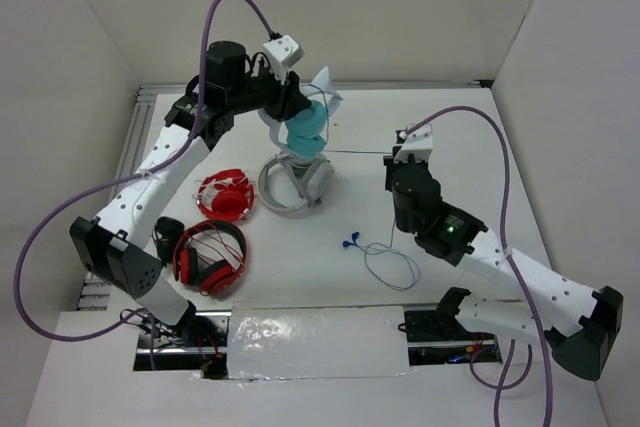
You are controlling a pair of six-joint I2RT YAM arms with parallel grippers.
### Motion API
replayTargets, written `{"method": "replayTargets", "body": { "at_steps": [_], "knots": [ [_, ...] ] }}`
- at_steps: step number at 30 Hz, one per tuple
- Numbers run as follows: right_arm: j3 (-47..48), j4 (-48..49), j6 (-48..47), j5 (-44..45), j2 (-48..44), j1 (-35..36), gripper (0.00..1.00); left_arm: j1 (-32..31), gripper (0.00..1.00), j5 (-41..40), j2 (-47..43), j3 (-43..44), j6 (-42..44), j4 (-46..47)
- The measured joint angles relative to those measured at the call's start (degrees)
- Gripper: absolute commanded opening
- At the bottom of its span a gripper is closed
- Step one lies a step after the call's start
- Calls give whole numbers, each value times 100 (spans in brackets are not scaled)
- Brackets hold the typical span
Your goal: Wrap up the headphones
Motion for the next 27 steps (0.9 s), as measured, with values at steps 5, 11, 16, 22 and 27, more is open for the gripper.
{"method": "replayTargets", "body": {
  "at_steps": [5, 11, 16, 22, 27],
  "knots": [
    [365, 295, -1163, -407, -118, 2, 0, -74, 0, 901, 258, 7, 160, -238],
    [1019, 798, -2385, -881, 374, 2, 0, -487, 0, 1427, 597, 4, 575, -544],
    [1471, 890, -2918, -1303, 841, -142, 7, -866, 0, 1692, 704, 4, 844, -675],
    [1873, 861, -3235, -1659, 1069, -557, 7, -1088, 0, 1722, 732, 4, 1145, -774],
    [2033, 776, -3414, -1902, 1130, -708, 10, -1252, 0, 1720, 927, 22, 1349, -933]
  ]
}}
